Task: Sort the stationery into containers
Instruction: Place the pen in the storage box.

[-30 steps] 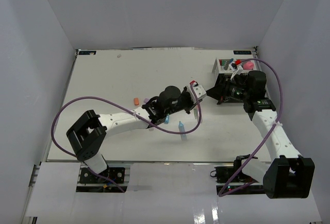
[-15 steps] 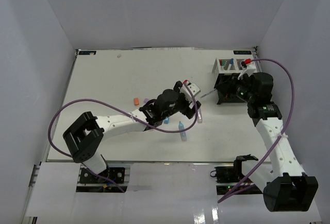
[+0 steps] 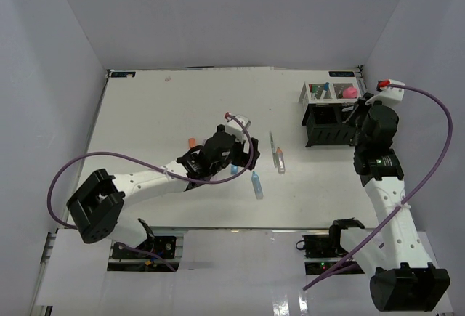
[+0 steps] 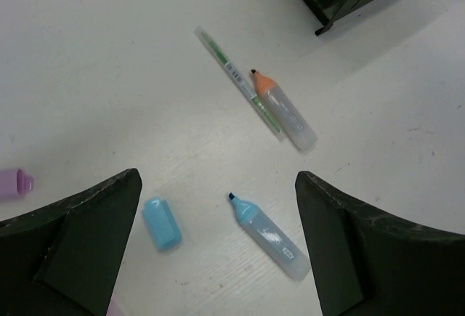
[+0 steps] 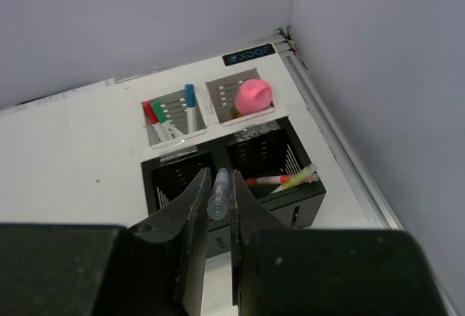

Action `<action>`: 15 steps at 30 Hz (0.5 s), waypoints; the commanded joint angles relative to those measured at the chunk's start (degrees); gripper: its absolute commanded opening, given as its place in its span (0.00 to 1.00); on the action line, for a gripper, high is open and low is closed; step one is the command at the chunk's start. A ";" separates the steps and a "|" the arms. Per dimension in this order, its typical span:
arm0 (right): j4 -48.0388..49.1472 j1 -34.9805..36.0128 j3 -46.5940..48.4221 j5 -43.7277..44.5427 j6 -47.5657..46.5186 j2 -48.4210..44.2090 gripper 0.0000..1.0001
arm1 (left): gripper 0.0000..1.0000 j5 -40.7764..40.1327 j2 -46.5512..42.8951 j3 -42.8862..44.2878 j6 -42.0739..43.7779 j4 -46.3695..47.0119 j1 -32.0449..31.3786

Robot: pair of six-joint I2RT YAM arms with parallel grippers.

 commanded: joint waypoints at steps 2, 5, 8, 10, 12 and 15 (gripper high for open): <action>8.96 -0.65 -2.71 8.37 -1.61 2.18 0.08 | 0.98 -0.91 -4.53 -3.67 -5.50 -3.15 0.32; 10.55 -1.26 -2.80 8.63 -1.17 4.63 0.08 | 0.98 -0.91 -6.38 -5.70 -6.64 -2.89 0.41; 10.91 -1.79 -2.45 8.54 -0.65 7.62 0.08 | 0.98 -1.00 -7.35 -6.75 -7.78 -3.32 0.41; 11.61 -2.14 -2.71 7.93 -0.47 8.68 0.08 | 0.98 -1.26 -7.70 -6.85 -8.48 -3.76 0.49; 11.79 -2.67 -2.45 7.40 -0.29 10.52 0.08 | 0.98 -1.44 -7.53 -6.67 -9.45 -4.55 0.49; 11.79 -3.28 -1.84 6.61 0.06 12.72 0.08 | 0.98 -1.35 -6.66 -5.79 -10.33 -5.52 0.41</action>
